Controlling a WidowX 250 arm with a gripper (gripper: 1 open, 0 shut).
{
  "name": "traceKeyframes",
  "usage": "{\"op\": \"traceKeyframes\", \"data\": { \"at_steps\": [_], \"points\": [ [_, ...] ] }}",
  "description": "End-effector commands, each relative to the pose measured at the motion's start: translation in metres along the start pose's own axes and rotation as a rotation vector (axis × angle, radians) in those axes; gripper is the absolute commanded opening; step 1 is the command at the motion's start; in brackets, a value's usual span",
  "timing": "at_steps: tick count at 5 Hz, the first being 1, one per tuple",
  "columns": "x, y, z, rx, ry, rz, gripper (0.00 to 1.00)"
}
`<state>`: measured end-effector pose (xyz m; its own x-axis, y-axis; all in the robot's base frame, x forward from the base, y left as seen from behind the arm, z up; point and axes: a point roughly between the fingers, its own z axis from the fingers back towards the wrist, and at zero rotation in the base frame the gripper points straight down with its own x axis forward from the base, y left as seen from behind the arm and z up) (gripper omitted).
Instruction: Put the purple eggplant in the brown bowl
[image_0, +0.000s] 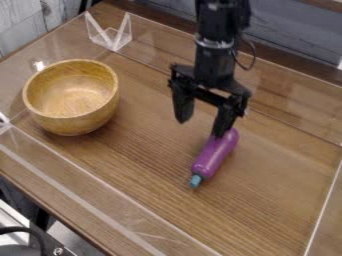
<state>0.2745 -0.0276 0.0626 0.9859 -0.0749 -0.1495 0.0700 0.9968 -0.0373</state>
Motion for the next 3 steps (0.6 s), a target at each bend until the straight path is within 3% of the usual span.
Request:
{"op": "traceKeyframes", "data": {
  "at_steps": [1,3],
  "points": [
    [0.006,-0.008,0.001,-0.003,-0.047,-0.023,1.0],
    [0.01,-0.013,-0.011,-0.004,-0.062,-0.04,1.0]
  ]
}}
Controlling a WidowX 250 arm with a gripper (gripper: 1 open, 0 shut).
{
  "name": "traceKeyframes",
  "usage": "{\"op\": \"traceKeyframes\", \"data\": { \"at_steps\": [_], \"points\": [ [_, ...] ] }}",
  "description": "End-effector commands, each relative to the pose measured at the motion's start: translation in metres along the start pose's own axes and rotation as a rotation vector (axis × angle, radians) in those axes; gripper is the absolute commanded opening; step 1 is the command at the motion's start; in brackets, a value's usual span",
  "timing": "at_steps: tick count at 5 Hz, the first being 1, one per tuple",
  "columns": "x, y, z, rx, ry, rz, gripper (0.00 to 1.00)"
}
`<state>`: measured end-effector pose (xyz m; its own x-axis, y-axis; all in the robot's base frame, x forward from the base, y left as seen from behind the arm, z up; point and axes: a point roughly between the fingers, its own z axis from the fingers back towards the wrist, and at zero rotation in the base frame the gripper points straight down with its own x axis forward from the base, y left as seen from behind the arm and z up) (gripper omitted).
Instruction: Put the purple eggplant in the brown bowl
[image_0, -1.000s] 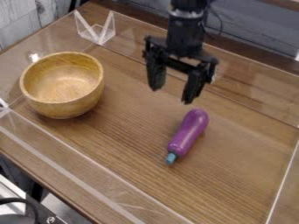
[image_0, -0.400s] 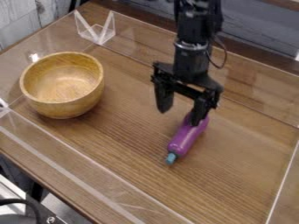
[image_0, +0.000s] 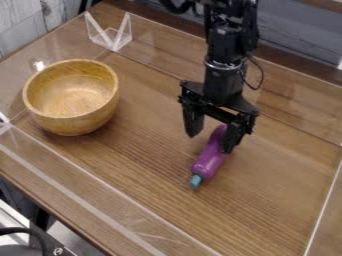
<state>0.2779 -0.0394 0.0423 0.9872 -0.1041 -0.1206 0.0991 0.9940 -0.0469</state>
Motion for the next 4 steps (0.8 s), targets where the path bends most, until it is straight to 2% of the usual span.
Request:
{"op": "traceKeyframes", "data": {
  "at_steps": [1,4],
  "points": [
    [0.0045,-0.0033,0.0051,0.0,-0.042,-0.017,1.0],
    [0.0075,-0.0056,-0.0026,-0.004,-0.055,-0.025,1.0]
  ]
}}
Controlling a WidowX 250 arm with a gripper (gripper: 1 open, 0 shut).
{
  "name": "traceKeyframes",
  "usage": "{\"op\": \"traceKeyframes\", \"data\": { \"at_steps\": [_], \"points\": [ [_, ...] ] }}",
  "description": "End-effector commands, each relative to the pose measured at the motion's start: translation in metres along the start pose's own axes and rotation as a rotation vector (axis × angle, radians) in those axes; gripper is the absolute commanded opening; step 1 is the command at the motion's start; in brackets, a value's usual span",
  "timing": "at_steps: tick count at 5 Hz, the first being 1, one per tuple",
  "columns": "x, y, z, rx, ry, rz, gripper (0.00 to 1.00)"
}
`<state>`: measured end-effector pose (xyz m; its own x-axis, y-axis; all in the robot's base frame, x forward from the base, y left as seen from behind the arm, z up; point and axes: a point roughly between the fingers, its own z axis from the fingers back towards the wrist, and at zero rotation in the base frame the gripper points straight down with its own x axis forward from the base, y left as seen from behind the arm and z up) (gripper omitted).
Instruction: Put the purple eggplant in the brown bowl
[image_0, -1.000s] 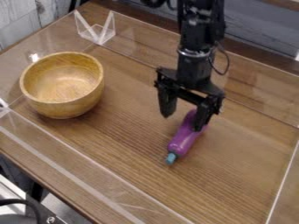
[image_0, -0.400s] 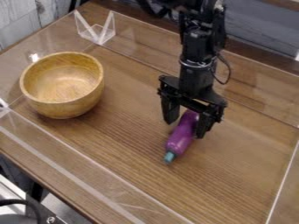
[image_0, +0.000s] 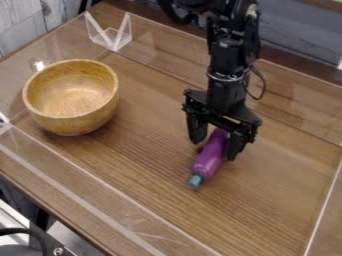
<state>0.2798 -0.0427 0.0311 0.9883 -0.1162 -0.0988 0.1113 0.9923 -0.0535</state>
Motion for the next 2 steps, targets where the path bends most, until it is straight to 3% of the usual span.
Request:
{"op": "traceKeyframes", "data": {
  "at_steps": [1,2],
  "points": [
    [0.0049,-0.0036,0.0069,0.0,-0.036,-0.015,1.0],
    [0.0056,-0.0043,0.0057,-0.001,-0.038,-0.018,1.0]
  ]
}}
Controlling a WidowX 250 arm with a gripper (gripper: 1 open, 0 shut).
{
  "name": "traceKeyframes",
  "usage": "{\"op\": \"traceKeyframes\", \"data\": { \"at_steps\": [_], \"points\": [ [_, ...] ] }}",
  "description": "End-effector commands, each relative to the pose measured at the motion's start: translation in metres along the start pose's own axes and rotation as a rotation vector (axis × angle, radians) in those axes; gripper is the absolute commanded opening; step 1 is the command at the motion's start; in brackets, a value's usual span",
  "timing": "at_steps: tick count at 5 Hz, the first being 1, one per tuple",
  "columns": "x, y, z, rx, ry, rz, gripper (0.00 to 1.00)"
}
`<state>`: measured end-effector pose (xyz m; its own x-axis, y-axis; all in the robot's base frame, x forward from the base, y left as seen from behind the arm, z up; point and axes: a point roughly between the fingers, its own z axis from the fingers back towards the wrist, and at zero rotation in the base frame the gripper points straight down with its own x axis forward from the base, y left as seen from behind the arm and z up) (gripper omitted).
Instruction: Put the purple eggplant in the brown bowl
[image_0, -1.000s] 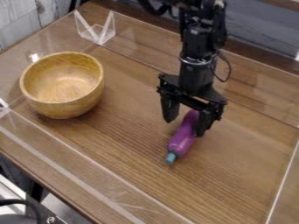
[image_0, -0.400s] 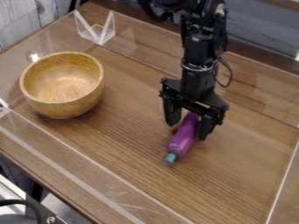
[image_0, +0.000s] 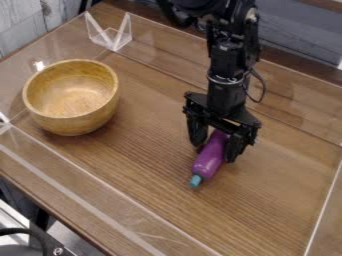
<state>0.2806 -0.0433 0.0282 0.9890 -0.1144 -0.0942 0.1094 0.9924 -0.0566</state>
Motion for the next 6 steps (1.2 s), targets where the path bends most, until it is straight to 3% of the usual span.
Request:
{"op": "traceKeyframes", "data": {
  "at_steps": [1,6],
  "points": [
    [0.0052,-0.0045,0.0079,0.001,-0.035,-0.021,1.0],
    [0.0061,-0.0056,0.0131,-0.006,-0.036,-0.032,1.0]
  ]
}}
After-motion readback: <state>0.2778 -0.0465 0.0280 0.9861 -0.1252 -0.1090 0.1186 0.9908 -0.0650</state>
